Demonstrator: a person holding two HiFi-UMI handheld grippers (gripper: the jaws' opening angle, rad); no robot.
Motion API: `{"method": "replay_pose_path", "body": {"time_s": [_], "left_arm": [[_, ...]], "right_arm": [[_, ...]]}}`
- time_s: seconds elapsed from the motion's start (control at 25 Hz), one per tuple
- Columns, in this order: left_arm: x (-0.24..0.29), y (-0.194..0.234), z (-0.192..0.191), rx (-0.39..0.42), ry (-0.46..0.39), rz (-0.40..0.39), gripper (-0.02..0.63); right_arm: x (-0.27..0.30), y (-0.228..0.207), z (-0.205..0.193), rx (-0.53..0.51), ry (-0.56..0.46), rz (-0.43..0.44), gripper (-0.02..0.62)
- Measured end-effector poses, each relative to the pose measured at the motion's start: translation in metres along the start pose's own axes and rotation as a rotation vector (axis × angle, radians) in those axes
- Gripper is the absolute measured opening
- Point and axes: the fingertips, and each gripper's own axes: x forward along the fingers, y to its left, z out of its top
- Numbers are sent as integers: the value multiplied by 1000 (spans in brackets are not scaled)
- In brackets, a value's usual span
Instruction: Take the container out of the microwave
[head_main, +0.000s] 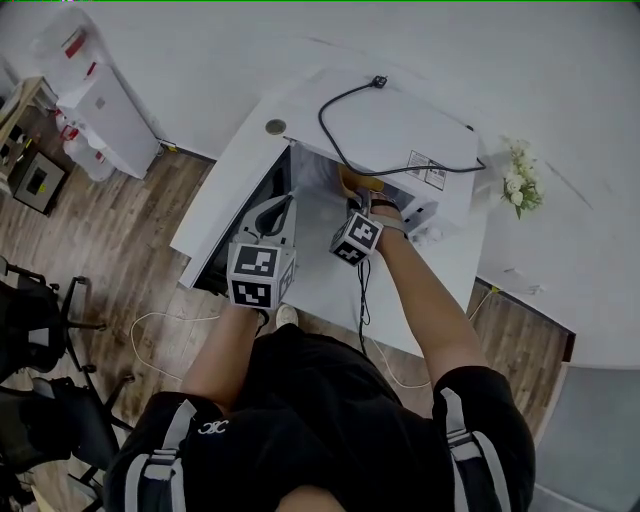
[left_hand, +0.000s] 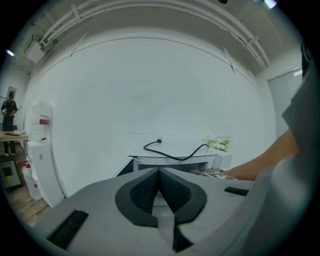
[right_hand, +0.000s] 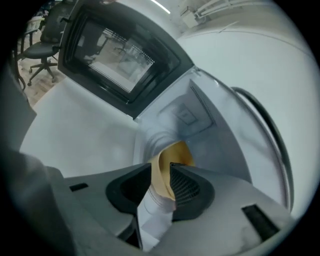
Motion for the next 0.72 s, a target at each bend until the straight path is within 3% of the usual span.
{"method": "replay_pose_path", "body": {"time_s": [0.52, 0.72], "left_arm": [[-3, 14, -4, 14, 23, 22, 0], [-9, 18, -4, 15, 21, 35, 2]], "right_arm": [[39, 8, -24, -157, 120, 90, 124], [40, 7, -26, -196, 124, 104, 59]]}}
